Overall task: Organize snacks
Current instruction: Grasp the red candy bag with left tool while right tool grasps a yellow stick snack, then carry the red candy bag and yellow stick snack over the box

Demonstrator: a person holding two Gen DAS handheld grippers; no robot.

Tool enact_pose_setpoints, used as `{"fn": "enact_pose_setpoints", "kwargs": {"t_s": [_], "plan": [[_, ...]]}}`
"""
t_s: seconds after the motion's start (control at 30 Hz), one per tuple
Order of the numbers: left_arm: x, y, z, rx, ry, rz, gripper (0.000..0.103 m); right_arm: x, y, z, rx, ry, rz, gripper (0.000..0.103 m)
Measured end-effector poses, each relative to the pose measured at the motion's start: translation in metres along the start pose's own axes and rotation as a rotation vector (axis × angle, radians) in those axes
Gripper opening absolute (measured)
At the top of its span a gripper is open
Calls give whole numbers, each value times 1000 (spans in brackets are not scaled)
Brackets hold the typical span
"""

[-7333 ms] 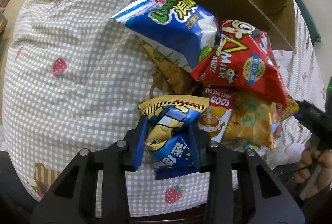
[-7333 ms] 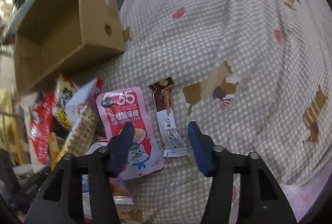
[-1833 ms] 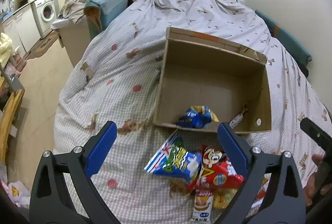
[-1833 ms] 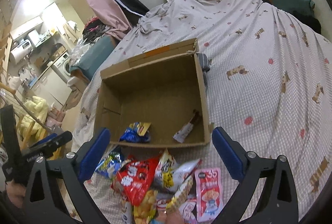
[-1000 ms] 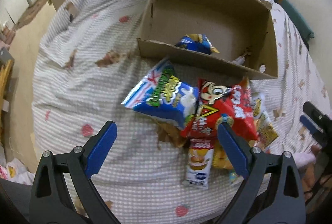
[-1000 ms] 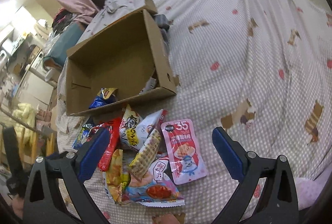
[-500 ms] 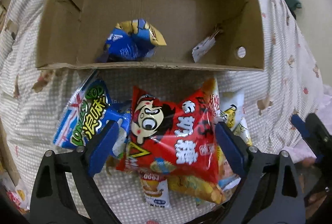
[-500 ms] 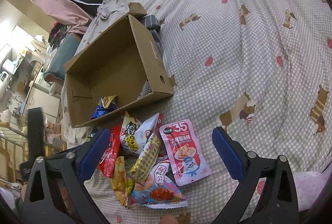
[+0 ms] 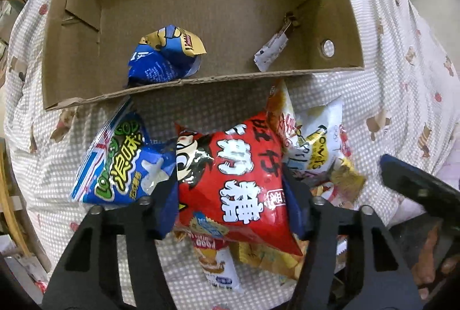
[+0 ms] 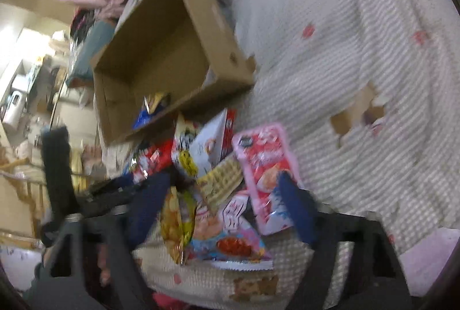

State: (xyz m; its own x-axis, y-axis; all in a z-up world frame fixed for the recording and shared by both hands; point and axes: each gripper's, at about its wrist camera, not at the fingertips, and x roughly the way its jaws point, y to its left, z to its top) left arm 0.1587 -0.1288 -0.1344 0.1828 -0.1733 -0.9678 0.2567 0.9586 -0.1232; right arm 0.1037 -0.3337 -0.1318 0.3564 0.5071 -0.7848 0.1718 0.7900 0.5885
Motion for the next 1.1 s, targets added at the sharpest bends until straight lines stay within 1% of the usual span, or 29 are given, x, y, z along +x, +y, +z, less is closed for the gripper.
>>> {"fn": "enact_pose_setpoints", "kwargs": {"t_s": [0.03,0.1,0.2,0.23,0.3,0.33,0.37,0.4,0.5,0.6,0.73,0.87,0.93,1.1], "plan": [[-3,0,-2,1,-6,5,54,5,1,0,-4,15,-4,64],[-9,3,-4,-7,-19,8,53,15,7,1,-24,38,-26,55],[-23,7,-5,-22,-44,5,53,31,22,1,-93,77,-69,55],[-29,8,-5,-26,-52,5,53,37,29,-1,-123,86,-100,55],[-44,13,-5,-34,-76,11,53,44,36,-5,-178,89,-189,53],[-52,16,-5,-35,-87,19,53,47,39,-6,-198,85,-224,49],[-55,17,-3,-36,-93,23,53,48,40,-6,-212,81,-241,36],[-60,19,-4,-38,-101,31,53,46,42,-7,-219,75,-241,24],[-72,27,-7,-48,-122,59,53,35,42,-9,-232,41,-239,14],[-76,35,-13,-74,-130,84,53,15,36,-17,-223,26,-193,12],[-73,36,-22,-79,-131,105,53,-16,31,-20,-211,-51,-174,12],[-72,34,-29,-77,-140,117,53,-41,21,-20,-164,-112,-127,12],[-74,34,-32,-80,-145,125,53,-56,16,-19,-140,-164,-87,12],[-83,36,-37,-93,-175,151,53,-85,21,-21,-157,-311,-23,12]]}}
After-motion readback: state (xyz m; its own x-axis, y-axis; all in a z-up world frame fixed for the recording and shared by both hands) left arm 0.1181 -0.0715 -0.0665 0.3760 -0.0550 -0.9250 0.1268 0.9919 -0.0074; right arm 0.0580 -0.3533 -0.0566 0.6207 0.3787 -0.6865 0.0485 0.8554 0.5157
